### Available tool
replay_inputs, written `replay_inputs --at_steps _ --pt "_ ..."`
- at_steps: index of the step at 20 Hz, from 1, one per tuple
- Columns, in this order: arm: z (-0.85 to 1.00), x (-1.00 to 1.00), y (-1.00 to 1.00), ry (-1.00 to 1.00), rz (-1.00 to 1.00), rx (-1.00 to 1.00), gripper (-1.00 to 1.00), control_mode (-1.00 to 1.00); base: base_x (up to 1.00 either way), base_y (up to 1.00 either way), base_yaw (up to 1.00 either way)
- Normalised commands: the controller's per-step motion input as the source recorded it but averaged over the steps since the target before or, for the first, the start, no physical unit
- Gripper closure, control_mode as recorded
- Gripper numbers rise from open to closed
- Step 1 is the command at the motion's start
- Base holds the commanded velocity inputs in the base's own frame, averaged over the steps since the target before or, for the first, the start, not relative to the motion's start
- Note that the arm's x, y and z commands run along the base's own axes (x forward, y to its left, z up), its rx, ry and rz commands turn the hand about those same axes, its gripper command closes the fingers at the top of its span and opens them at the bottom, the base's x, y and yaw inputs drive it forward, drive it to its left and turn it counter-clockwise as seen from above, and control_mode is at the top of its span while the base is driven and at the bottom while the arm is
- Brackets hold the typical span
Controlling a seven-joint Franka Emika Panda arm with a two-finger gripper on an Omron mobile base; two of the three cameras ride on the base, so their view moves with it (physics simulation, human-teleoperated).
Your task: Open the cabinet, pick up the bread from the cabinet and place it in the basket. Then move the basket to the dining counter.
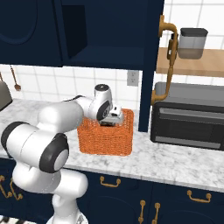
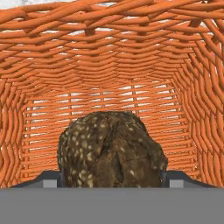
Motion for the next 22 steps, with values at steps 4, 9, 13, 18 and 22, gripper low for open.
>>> replay_inputs --at_steps 4,9,13,18,22 --pt "-0.38 0.04 0.0 -0.01 0.0 0.0 1.0 -1.0 0.0 0.0 0.0" --pt "-0.29 0.19 0.0 -0.01 0.0 0.0 1.0 -1.0 0.0 0.0 0.0" --pt "-0.3 0.16 0.0 0.0 0.0 0.0 1.0 -1.0 0.0 0.0 0.0" --pt "-0.06 0.06 0.0 -0.03 0.0 0.0 -1.0 -1.0 0.0 0.0 0.0" --pt "0.11 0.0 0.0 0.0 0.0 0.0 -1.0 -1.0 0.0 0.0 0.0"
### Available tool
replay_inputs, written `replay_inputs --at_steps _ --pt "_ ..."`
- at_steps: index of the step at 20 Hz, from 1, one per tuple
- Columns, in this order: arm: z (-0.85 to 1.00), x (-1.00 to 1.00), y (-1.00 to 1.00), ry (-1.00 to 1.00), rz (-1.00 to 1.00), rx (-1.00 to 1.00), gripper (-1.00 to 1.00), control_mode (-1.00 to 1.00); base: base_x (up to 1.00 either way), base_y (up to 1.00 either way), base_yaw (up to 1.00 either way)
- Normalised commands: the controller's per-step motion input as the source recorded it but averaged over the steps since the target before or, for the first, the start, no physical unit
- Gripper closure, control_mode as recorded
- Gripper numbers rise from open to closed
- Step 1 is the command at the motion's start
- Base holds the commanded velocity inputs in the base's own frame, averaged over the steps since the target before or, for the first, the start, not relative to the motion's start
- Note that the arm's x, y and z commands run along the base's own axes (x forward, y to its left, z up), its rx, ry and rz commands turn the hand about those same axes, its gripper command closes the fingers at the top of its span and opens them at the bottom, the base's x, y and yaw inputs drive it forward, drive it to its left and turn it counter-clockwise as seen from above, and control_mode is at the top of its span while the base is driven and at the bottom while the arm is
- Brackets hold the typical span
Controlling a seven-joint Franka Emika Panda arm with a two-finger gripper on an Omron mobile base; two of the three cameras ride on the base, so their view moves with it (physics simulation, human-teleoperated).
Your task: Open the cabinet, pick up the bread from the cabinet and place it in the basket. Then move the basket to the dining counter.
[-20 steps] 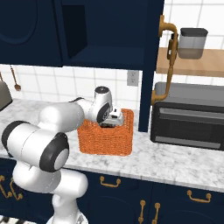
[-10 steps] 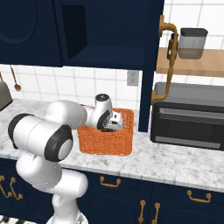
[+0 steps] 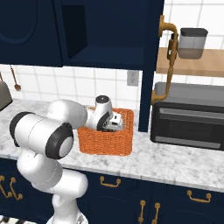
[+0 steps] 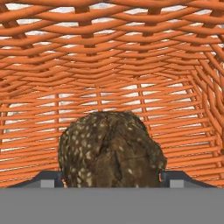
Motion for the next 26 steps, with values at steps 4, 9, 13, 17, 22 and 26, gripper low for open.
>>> replay_inputs --at_steps 4,9,13,17,22,26 --pt "0.29 0.0 0.0 0.0 0.0 0.0 -1.0 -1.0 0.0 0.0 0.0" --pt "0.52 -0.02 0.18 0.0 0.0 0.0 -1.0 -1.0 0.0 0.0 0.0" --pt "0.65 -0.15 0.55 0.0 0.0 0.0 -1.0 -1.0 0.0 0.0 0.0" --pt "0.48 -0.14 0.68 0.04 0.02 0.0 -1.0 -1.0 0.0 0.0 0.0" --pt "0.06 -0.05 0.57 0.08 0.04 0.02 -1.0 -1.0 0.0 0.0 0.0" --pt "-0.03 -0.01 0.56 0.01 0.04 0.0 -1.0 -1.0 0.0 0.0 0.0"
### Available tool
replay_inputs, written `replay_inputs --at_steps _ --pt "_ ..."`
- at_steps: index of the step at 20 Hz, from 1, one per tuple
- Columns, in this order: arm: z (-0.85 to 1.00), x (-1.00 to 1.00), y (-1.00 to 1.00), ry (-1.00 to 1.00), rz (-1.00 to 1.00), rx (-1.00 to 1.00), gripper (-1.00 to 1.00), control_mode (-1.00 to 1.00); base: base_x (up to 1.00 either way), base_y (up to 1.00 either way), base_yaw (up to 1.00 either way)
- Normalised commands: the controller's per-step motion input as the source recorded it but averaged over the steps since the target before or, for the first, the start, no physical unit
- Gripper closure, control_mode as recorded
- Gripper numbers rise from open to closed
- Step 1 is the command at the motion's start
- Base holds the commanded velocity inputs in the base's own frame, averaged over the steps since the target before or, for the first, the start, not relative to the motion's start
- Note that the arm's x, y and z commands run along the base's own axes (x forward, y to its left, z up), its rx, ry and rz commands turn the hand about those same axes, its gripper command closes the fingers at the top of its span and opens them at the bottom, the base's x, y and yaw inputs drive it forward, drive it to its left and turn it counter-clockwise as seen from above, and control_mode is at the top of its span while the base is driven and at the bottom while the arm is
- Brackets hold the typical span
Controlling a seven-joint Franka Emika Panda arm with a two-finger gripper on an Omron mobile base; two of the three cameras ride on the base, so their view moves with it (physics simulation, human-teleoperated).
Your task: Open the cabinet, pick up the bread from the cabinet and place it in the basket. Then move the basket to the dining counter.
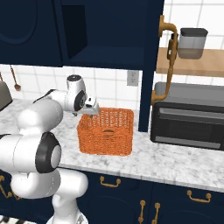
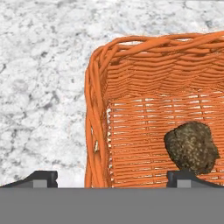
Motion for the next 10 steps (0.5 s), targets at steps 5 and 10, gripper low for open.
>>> replay_inputs --at_steps 5,10 --pt "-0.33 0.0 0.01 -0.05 0.0 0.01 -1.0 -1.0 0.0 0.0 0.0" --pt "-0.45 0.0 0.03 -0.02 -0.01 0.0 -1.0 -1.0 0.0 0.0 0.0"
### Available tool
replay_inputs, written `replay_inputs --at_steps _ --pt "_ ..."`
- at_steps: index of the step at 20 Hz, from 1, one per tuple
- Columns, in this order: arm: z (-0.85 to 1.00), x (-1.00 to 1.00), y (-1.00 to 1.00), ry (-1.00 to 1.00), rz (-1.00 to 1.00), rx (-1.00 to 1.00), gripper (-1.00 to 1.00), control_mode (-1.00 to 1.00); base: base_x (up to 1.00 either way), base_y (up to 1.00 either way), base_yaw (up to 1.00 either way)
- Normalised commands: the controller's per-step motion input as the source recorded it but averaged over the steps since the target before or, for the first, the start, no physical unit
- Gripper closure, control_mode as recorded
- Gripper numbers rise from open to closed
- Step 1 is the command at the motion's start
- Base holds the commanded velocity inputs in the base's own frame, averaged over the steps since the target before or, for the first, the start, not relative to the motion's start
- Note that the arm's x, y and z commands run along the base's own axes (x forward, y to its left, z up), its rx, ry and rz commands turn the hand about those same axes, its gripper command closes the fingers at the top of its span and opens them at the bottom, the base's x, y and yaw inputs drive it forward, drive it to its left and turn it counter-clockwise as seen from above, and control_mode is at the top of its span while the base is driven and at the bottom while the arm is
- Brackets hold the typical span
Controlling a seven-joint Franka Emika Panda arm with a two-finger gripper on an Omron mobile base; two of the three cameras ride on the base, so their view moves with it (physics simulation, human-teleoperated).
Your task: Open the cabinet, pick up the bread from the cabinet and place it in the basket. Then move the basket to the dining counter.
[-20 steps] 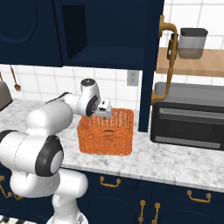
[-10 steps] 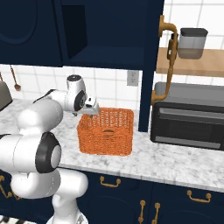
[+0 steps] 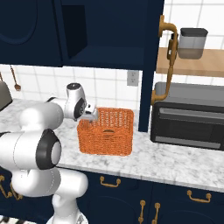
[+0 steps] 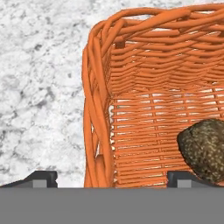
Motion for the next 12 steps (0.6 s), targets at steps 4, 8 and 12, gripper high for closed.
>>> replay_inputs --at_steps 4,8,12 --pt "-0.24 -0.02 0.06 -0.05 0.0 0.0 -1.0 -1.0 0.0 0.0 0.0" --pt "-0.18 0.0 0.01 -0.05 0.0 0.0 1.0 -1.0 0.0 0.0 0.0" --pt "0.0 0.0 0.0 0.0 0.0 0.0 1.0 -1.0 0.0 0.0 0.0"
